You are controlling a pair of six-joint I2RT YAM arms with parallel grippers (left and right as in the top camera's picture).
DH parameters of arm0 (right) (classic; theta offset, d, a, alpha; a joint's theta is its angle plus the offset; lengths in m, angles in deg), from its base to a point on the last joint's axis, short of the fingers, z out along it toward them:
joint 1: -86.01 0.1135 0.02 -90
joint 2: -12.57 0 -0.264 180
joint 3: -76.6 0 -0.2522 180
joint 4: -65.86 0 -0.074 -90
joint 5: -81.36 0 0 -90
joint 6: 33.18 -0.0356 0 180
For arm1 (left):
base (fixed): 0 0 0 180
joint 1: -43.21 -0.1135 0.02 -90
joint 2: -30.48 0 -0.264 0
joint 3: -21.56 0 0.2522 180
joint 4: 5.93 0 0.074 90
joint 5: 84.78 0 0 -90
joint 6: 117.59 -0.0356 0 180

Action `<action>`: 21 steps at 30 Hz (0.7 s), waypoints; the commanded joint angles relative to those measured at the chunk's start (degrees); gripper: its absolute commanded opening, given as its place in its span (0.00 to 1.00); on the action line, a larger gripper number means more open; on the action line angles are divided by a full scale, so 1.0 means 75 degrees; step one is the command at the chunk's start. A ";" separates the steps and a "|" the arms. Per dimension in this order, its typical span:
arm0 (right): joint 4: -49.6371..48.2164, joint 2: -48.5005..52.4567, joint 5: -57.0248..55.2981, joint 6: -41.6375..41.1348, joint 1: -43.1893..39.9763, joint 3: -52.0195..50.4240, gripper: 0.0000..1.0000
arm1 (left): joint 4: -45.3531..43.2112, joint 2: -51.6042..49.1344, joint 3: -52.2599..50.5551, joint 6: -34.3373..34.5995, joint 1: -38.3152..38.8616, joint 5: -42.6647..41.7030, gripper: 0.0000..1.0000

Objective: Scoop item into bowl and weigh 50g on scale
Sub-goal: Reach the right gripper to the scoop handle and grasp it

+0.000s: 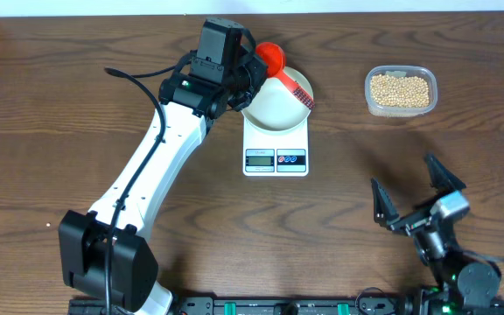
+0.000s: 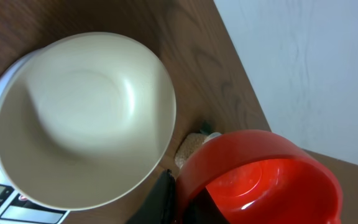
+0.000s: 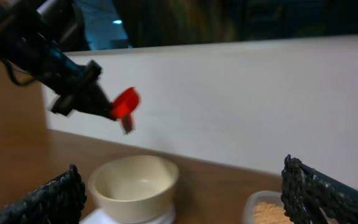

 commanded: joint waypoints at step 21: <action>0.0836 0.9296 0.5418 -0.2317 0.0067 0.6569 0.99 | 0.0466 -0.0041 0.0038 0.1897 0.0035 0.0172 0.08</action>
